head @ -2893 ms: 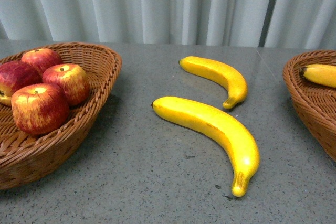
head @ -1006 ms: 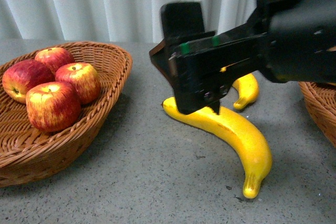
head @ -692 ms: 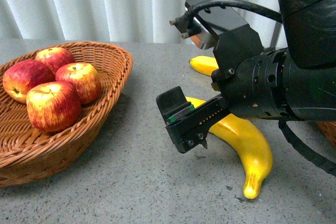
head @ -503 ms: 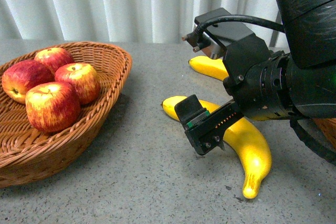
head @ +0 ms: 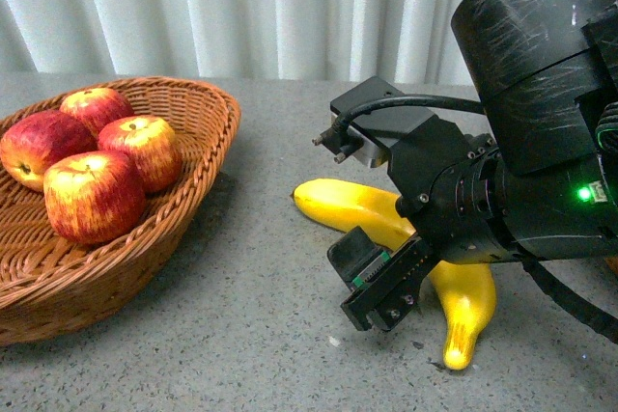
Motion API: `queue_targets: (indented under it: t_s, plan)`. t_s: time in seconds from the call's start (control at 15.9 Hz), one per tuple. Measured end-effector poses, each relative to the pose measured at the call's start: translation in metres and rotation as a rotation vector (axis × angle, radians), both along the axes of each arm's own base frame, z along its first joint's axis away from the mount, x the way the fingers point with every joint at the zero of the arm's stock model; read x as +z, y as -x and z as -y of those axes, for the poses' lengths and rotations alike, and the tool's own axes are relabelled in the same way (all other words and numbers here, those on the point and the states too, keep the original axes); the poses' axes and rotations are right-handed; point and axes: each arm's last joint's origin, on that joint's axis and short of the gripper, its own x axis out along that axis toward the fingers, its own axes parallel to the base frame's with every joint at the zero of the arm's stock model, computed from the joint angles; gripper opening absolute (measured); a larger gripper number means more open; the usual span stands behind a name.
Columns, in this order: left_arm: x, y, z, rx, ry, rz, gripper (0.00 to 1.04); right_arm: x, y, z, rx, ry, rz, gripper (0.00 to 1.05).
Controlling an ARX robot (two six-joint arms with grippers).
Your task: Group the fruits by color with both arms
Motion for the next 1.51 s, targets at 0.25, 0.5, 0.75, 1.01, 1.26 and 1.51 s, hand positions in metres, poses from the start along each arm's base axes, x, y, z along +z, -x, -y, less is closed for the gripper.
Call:
queue_targets:
  t_s: [0.25,0.5,0.75,1.01,1.26,1.51]
  plan:
    - [0.000,0.000,0.000,0.000,0.000,0.000,0.98,-0.001,0.001,0.000,0.010,-0.002,-0.009,0.57]
    - [0.000,0.000,0.000,0.000,0.000,0.000,0.98,0.007,-0.002,0.007,0.003,-0.053,-0.014,0.37]
    - [0.000,0.000,0.000,0.000,0.000,0.000,0.98,0.087,-0.021,0.058,-0.117,-0.343,0.166,0.36]
    - [0.000,0.000,0.000,0.000,0.000,0.000,0.98,0.122,-0.020,0.162,-0.306,-0.227,0.455,0.36]
    - [0.000,0.000,0.000,0.000,0.000,0.000,0.98,0.084,0.005,0.232,-0.347,0.041,0.371,0.36]
    - [0.000,0.000,0.000,0.000,0.000,0.000,0.98,0.059,0.024,0.228,-0.235,0.100,0.275,0.53]
